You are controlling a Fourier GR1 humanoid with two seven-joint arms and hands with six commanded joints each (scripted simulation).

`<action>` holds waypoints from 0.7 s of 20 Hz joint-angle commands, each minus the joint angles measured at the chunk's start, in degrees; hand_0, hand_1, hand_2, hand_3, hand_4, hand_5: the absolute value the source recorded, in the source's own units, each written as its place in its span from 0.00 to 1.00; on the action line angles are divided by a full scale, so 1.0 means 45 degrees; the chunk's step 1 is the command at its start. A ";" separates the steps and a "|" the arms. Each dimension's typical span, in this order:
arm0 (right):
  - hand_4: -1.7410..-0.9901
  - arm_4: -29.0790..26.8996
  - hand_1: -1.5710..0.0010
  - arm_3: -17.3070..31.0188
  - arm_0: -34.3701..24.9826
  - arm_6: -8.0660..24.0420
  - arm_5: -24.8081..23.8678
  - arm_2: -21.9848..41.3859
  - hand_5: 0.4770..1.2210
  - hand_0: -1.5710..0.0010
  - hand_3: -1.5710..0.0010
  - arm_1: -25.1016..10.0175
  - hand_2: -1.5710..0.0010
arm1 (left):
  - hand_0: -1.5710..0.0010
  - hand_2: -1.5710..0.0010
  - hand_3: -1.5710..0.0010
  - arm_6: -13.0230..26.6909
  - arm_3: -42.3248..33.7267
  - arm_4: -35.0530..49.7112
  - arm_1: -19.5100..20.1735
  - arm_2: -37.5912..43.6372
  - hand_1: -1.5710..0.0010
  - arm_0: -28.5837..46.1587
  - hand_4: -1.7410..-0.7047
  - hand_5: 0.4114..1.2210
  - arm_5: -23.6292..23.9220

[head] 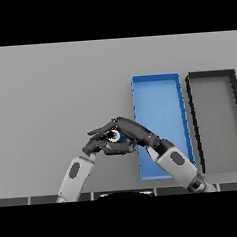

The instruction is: Pick up the blue pipe and place it into the blue bin.

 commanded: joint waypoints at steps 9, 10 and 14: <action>0.00 -0.1349 0.00 -0.0143 -0.0191 0.0506 0.0079 -0.0972 1.00 0.00 0.00 0.0820 0.00 | 0.98 0.99 0.99 0.0182 0.0162 -0.0012 0.0055 0.0111 0.98 0.0064 0.79 0.09 0.0235; 0.00 -0.1770 0.00 -0.0399 -0.0396 0.1052 -0.0193 -0.1197 1.00 0.00 0.00 0.0980 0.00 | 0.99 0.99 0.99 0.0153 0.0182 -0.0038 0.0031 0.0061 0.99 0.0054 0.80 0.08 0.0241; 0.00 -0.4008 0.00 -0.0264 -0.2508 0.1884 -0.1363 -0.2405 1.00 0.00 0.00 0.0366 0.00 | 0.99 1.00 1.00 0.0210 0.0263 -0.0081 0.0169 0.0066 0.99 0.0104 0.80 0.05 0.0211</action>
